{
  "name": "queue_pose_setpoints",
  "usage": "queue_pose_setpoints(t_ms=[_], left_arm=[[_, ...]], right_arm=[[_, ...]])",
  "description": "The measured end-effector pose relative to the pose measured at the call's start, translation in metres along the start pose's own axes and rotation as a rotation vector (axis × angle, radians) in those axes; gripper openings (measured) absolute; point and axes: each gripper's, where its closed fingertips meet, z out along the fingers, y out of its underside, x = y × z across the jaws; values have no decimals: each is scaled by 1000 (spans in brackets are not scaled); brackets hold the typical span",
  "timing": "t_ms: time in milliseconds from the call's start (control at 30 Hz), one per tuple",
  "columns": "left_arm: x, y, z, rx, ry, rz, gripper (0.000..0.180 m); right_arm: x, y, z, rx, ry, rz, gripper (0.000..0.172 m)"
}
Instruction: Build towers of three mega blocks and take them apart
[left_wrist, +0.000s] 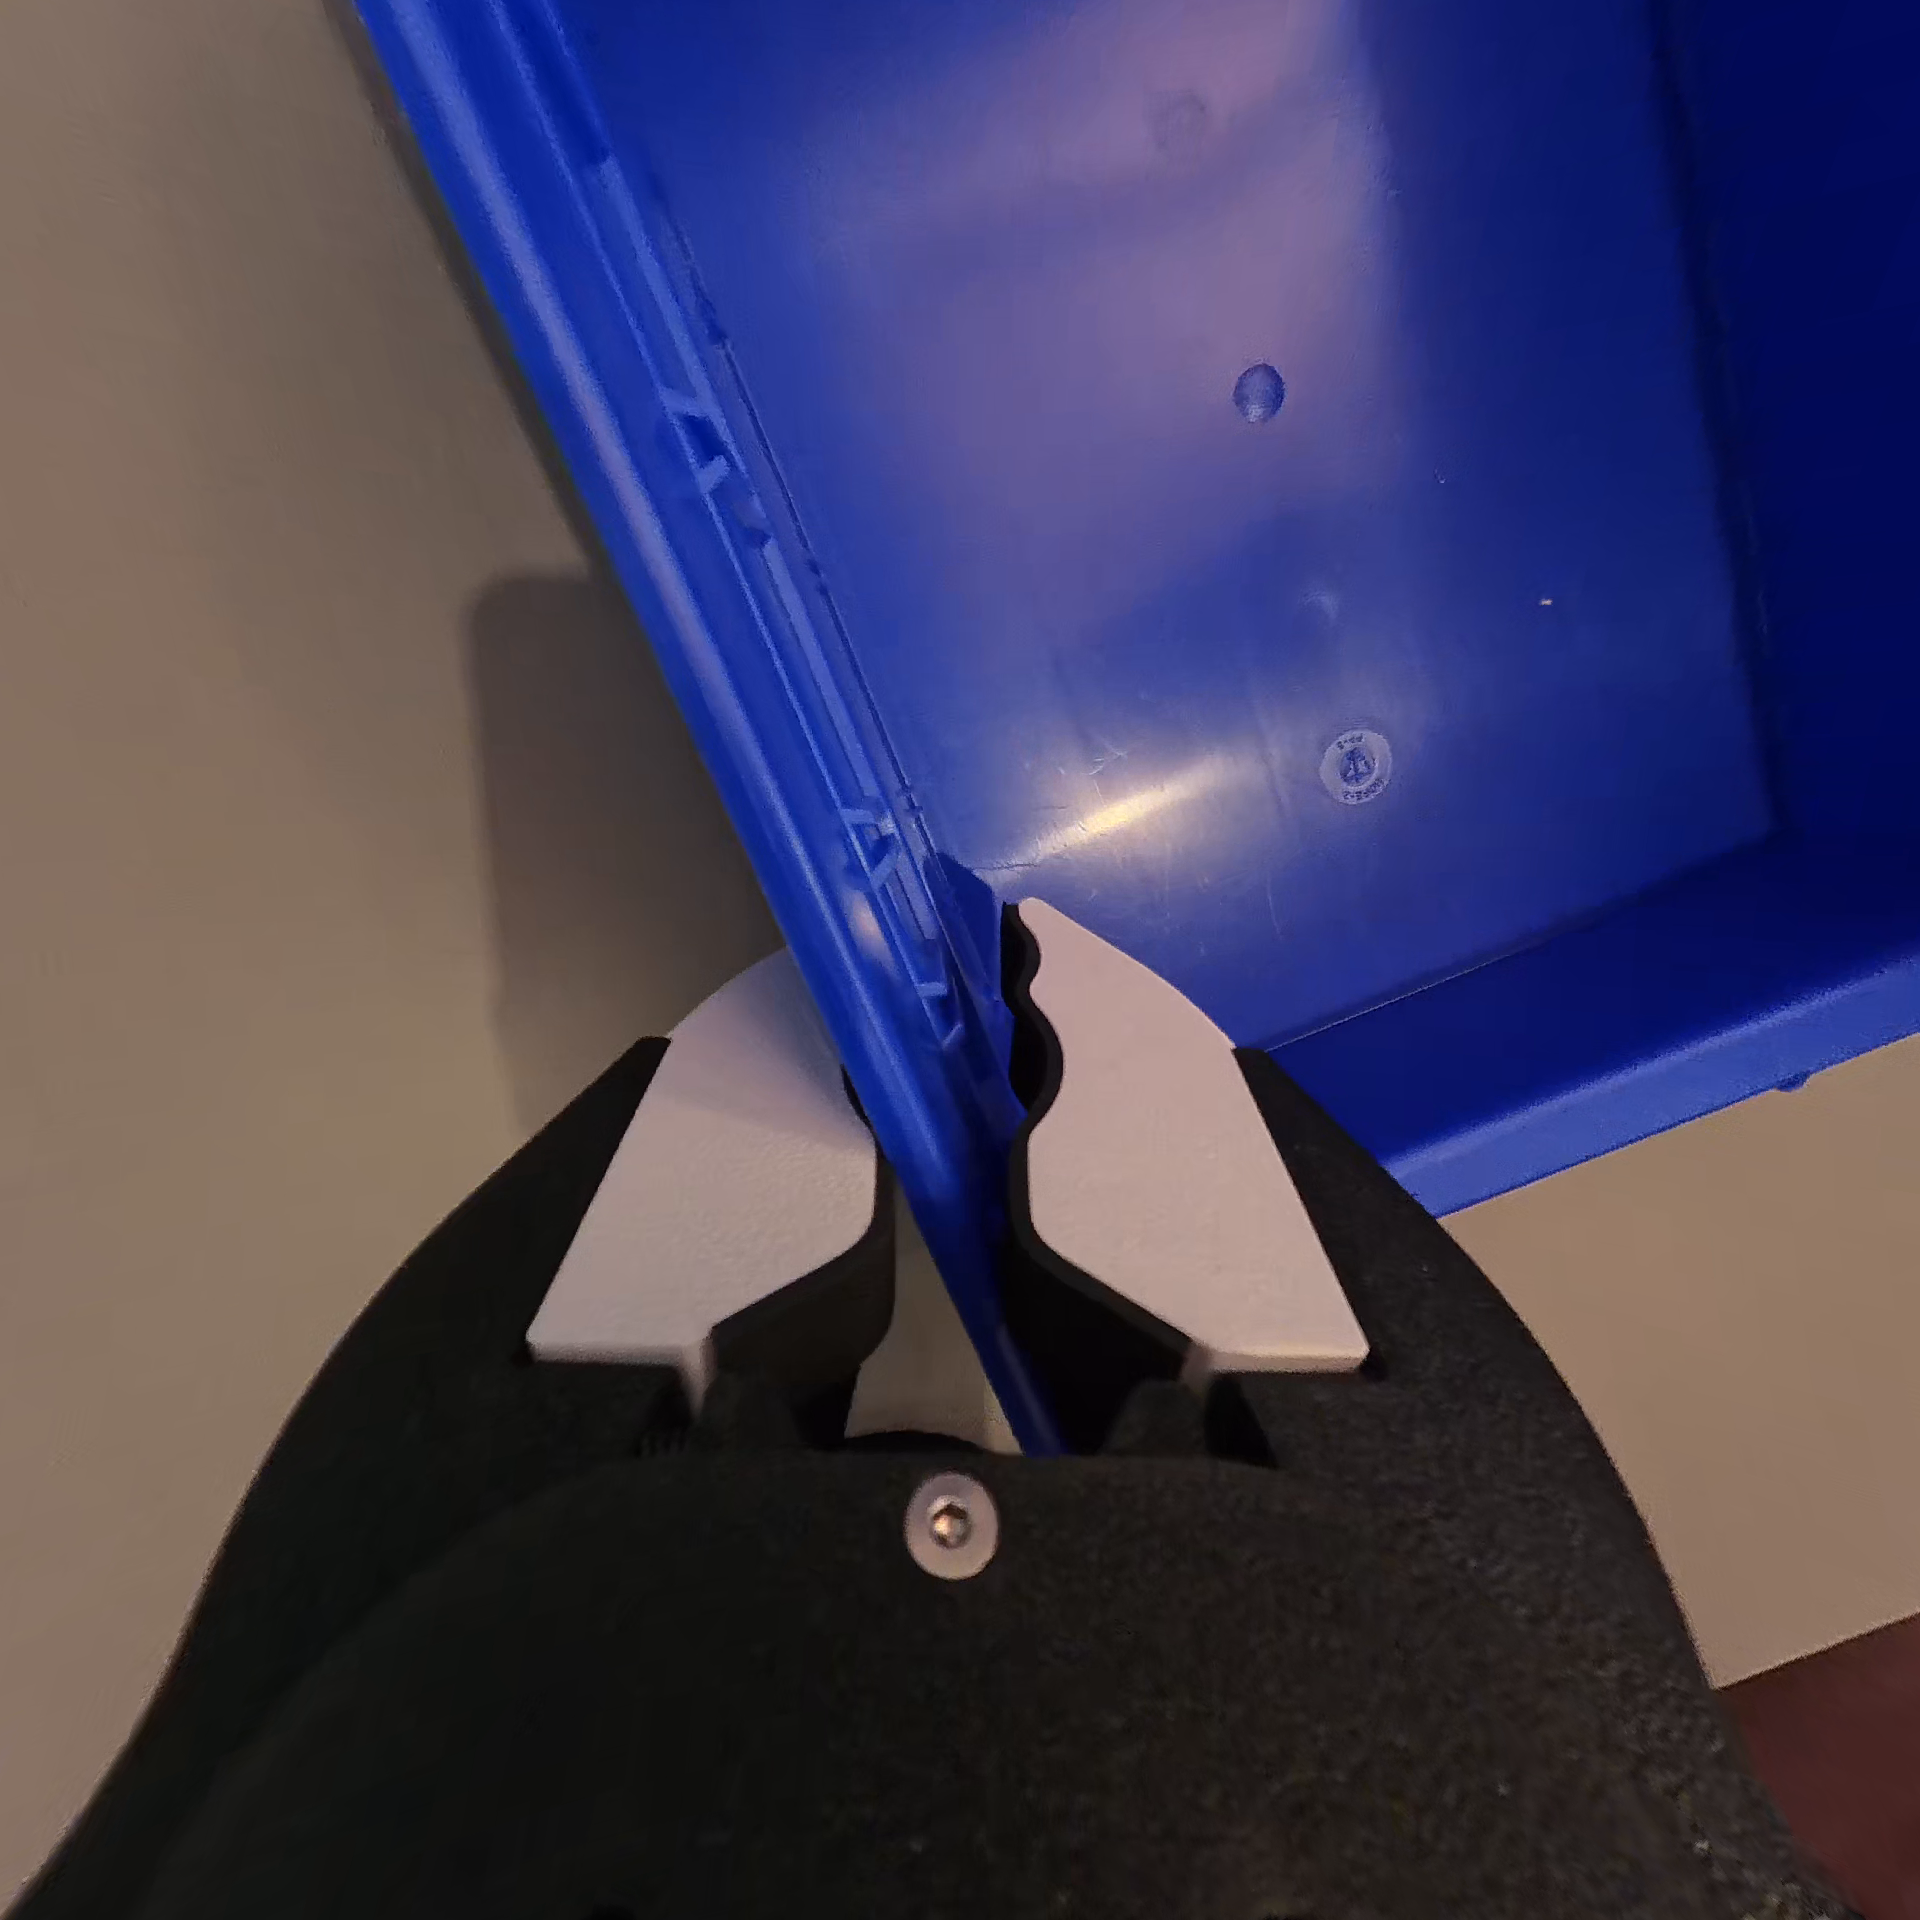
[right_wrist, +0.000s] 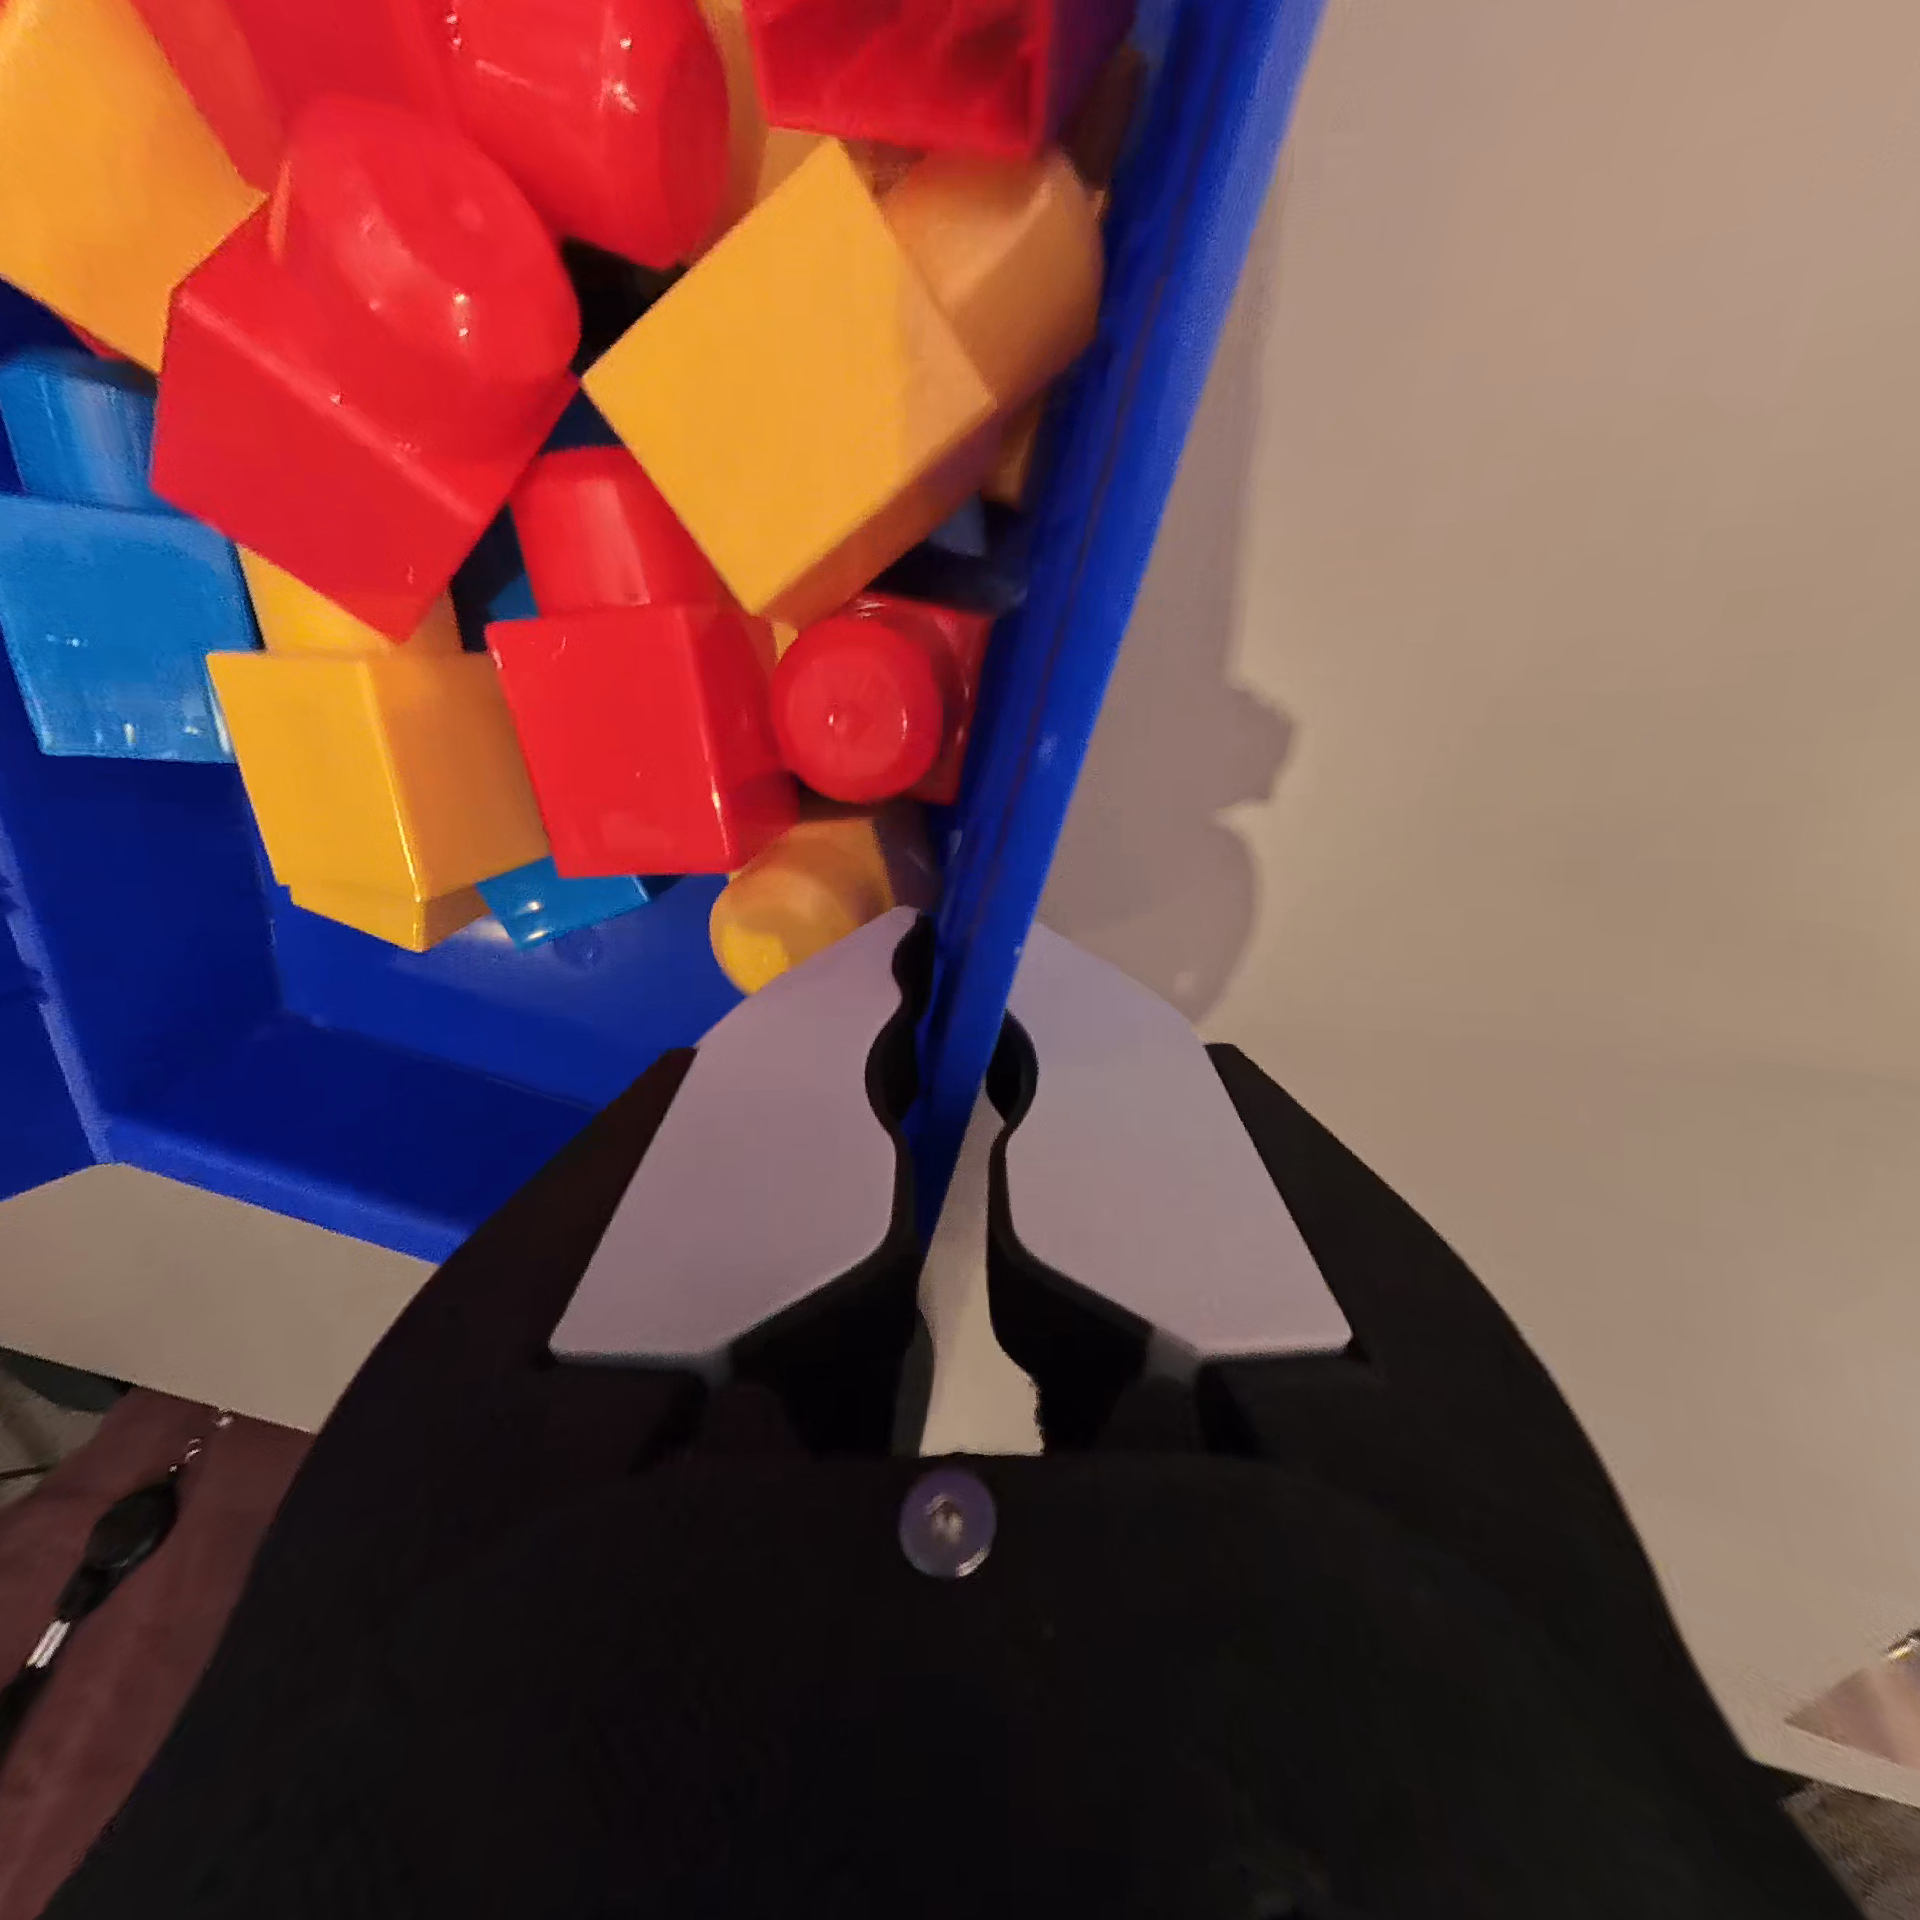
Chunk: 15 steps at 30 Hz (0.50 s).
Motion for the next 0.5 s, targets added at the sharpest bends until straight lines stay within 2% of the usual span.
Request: queue_pose_setpoints(t_ms=[167, 267, 500], left_arm=[[25, -4, 5, -13, 28, 41, 20], [43, -2, 13, -47, 99, 48, 22], [56, -8, 16, -6, 150, 66, 28]], right_arm=[[1, 0, 4, -50, 30, 0, 13], [2, -1, 6, -60, 56, 4, 14], [3, -4, 11, -49, 35, 35, 12]])
